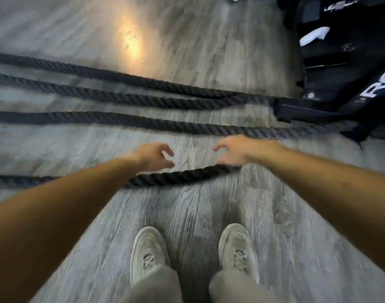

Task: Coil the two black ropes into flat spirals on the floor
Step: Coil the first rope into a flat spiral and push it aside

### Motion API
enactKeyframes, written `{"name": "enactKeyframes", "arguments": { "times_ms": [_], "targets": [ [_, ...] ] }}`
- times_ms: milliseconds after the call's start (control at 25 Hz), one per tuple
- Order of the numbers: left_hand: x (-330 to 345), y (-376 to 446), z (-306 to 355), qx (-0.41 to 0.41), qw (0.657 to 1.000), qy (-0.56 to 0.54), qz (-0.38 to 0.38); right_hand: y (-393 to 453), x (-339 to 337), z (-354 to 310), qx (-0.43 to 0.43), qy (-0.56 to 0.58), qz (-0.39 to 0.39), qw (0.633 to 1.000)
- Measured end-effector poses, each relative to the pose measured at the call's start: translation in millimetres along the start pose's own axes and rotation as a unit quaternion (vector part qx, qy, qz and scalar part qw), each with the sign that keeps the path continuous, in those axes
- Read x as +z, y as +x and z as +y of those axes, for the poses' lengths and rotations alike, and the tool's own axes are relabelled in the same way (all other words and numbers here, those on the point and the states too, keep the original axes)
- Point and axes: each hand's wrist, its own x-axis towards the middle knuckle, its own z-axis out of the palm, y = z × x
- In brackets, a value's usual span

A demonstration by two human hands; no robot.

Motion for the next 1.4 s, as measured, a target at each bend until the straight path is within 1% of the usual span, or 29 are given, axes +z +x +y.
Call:
{"name": "enactKeyframes", "arguments": {
  "times_ms": [80,160,200,280,320,400,480,560,600,640,680,720,760,800,840,880,920,960,1000,1040,1080,1120,1160,1200,1240,1280,1320,1360,1400],
  "targets": [
    [32.1,36.1,-15.5,-0.008,0.999,0.048,-0.022,39.7,43.9,2.0,0.001,0.058,-0.055,0.997],
    [77.6,60.9,-43.0,-0.014,0.992,0.112,-0.053,64.6,106.9,-3.1,-0.004,0.124,-0.1,0.987],
    [89.8,72.1,-52.2,-0.008,0.992,0.123,-0.032,74.3,128.9,-2.9,0.006,0.172,-0.094,0.981],
    [99.6,83.3,-64.7,-0.005,0.989,0.139,0.043,83.1,157.5,0.4,0.056,0.291,-0.042,0.954],
    [102.5,83.3,-64.4,0.003,0.985,0.155,0.072,82.1,164.7,-1.7,0.068,0.328,-0.011,0.942],
    [117.5,72.4,-62.9,0.021,0.98,0.176,0.09,81.0,180.4,-16.6,0.093,0.353,0.028,0.931],
    [134.1,54.6,-59.4,0.021,0.98,0.148,0.13,86.6,182.7,-36.9,0.147,0.369,0.057,0.916],
    [155.9,33.4,-54.6,0.015,0.98,0.126,0.151,87.8,183.7,-51.7,0.214,0.365,0.053,0.904],
    [167.2,23.9,-52.5,0.013,0.984,0.099,0.145,86.0,186.0,-53.5,0.231,0.357,0.055,0.903],
    [174.3,19.4,-51.8,-0.003,0.992,0.031,0.124,80.9,188.1,-50.5,0.233,0.345,0.061,0.907],
    [176.0,18.8,-51.1,-0.023,0.991,-0.087,0.094,76.0,192.5,-43.4,0.213,0.324,0.071,0.919],
    [171.6,20.9,-49.9,-0.046,0.974,-0.214,0.051,70.8,195.4,-33.5,0.175,0.3,0.079,0.934],
    [165.6,28.4,-50.8,-0.053,0.955,-0.287,0.044,67.1,197.2,-21.6,0.13,0.276,0.077,0.949],
    [157.0,40.1,-51.1,-0.031,0.957,-0.282,0.06,63.5,197.6,-10.4,0.085,0.249,0.056,0.963],
    [146.6,55.2,-51.1,0.004,0.977,-0.191,0.091,59.7,197.4,-3.2,0.04,0.211,0.027,0.976],
    [134.4,71.5,-51.1,0.038,0.991,-0.054,0.119,56.5,196.6,0.7,-0.004,0.17,-0.005,0.985],
    [118.2,87.8,-46.9,0.079,0.984,0.088,0.135,56.3,194.3,3.0,-0.043,0.135,-0.029,0.99],
    [102.0,101.8,-41.0,0.126,0.96,0.213,0.132,55.8,191.4,4.1,-0.071,0.107,-0.047,0.991],
    [87.8,112.9,-34.2,0.17,0.931,0.309,0.097,56.2,188.6,5.2,-0.091,0.094,-0.056,0.99],
    [81.3,124.7,-32.7,0.198,0.904,0.377,0.045,56.0,186.8,7.2,-0.101,0.09,-0.056,0.989],
    [78.4,130.4,-31.7,0.209,0.887,0.412,0.012,53.0,186.7,7.9,-0.102,0.1,-0.042,0.989],
    [79.1,131.9,-33.1,0.21,0.878,0.43,0.003,46.7,189.8,8.3,-0.08,0.121,-0.012,0.989],
    [85.4,129.4,-35.1,0.207,0.872,0.443,0.023,37.8,193.5,7.7,-0.033,0.151,0.031,0.987],
    [94.8,124.5,-36.5,0.199,0.867,0.453,0.056,28.9,200.9,5.2,0.043,0.182,0.068,0.98],
    [103.5,118.4,-36.3,0.192,0.869,0.447,0.089,18.7,209.3,0.0,0.12,0.217,0.078,0.966],
    [111.9,113.2,-37.2,0.175,0.879,0.429,0.111,9.4,217.7,-7.3,0.177,0.26,0.057,0.948],
    [118.3,106.6,-38.1,0.153,0.894,0.403,0.123,4.8,224.6,-13.0,0.212,0.315,0.029,0.925],
    [124.6,98.1,-39.7,0.123,0.909,0.38,0.122,6.1,228.7,-15.1,0.229,0.377,0.016,0.897],
    [129.9,88.5,-39.7,0.082,0.924,0.355,0.12,11.7,226.1,-13.5,0.232,0.422,0.031,0.876]
  ]
}}
